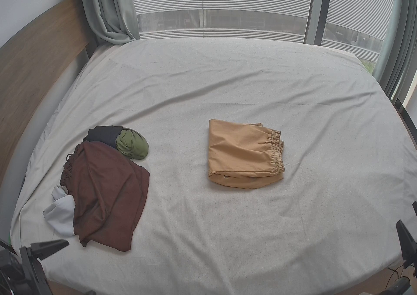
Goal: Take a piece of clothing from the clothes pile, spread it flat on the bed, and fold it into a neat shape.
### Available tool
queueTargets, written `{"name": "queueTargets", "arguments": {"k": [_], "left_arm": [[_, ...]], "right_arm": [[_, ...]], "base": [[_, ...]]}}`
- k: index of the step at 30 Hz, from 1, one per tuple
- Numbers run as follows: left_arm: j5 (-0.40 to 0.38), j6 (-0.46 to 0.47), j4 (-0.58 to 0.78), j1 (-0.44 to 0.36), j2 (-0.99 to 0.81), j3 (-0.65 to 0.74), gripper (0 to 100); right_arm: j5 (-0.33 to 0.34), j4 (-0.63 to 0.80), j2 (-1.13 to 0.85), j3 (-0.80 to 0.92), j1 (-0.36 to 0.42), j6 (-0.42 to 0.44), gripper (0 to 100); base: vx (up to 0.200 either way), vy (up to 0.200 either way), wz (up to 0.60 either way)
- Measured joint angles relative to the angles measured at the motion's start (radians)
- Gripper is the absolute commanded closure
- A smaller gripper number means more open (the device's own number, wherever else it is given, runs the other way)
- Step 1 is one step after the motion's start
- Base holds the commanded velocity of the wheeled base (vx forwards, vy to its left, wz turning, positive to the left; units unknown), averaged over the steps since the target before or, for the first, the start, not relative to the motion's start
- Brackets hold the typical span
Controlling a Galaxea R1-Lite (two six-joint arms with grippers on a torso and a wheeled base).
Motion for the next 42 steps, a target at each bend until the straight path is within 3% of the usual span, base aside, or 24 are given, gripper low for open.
{"name": "queueTargets", "arguments": {"k": [7,10,13,18,22,26,29,35,39,42], "left_arm": [[0.045,-0.001,0.266,0.007,-0.309,0.000,0],[0.069,0.001,0.295,0.015,-0.391,0.000,0],[0.113,0.004,0.304,0.021,-0.446,0.000,0],[0.266,0.011,0.316,0.027,-0.492,0.000,0],[0.441,0.017,0.323,0.031,-0.508,0.000,0],[0.547,0.029,0.332,0.034,-0.514,0.000,0],[0.556,0.031,0.334,0.034,-0.515,0.000,0],[0.616,0.029,0.333,0.035,-0.516,0.000,0],[0.691,0.027,0.365,0.035,-0.516,0.000,0],[0.706,0.020,0.380,0.033,-0.516,0.000,0]], "right_arm": [[0.074,0.197,-0.176,0.000,-0.013,0.004,0],[0.060,0.309,-0.219,0.000,-0.019,-0.012,0],[-0.026,0.348,-0.246,0.000,-0.021,-0.029,0],[-0.249,0.337,-0.272,0.000,-0.024,-0.082,0],[-0.306,0.324,-0.283,0.000,-0.026,-0.115,0],[-0.310,0.316,-0.288,0.000,-0.025,-0.135,0],[-0.307,0.314,-0.289,0.000,-0.024,-0.141,0],[-0.208,0.315,-0.290,0.000,-0.023,-0.150,0],[-0.191,0.314,-0.290,0.000,-0.023,-0.157,0],[-0.191,0.314,-0.290,0.000,-0.023,-0.155,0]], "base": [[0.000,0.000,0.00],[0.000,0.000,0.00],[0.000,0.000,0.00],[0.000,0.000,0.00],[0.000,0.000,0.00],[0.000,0.000,0.00],[0.000,0.000,0.00],[0.000,0.000,0.00],[0.000,0.000,0.00],[0.000,0.000,0.00]]}}
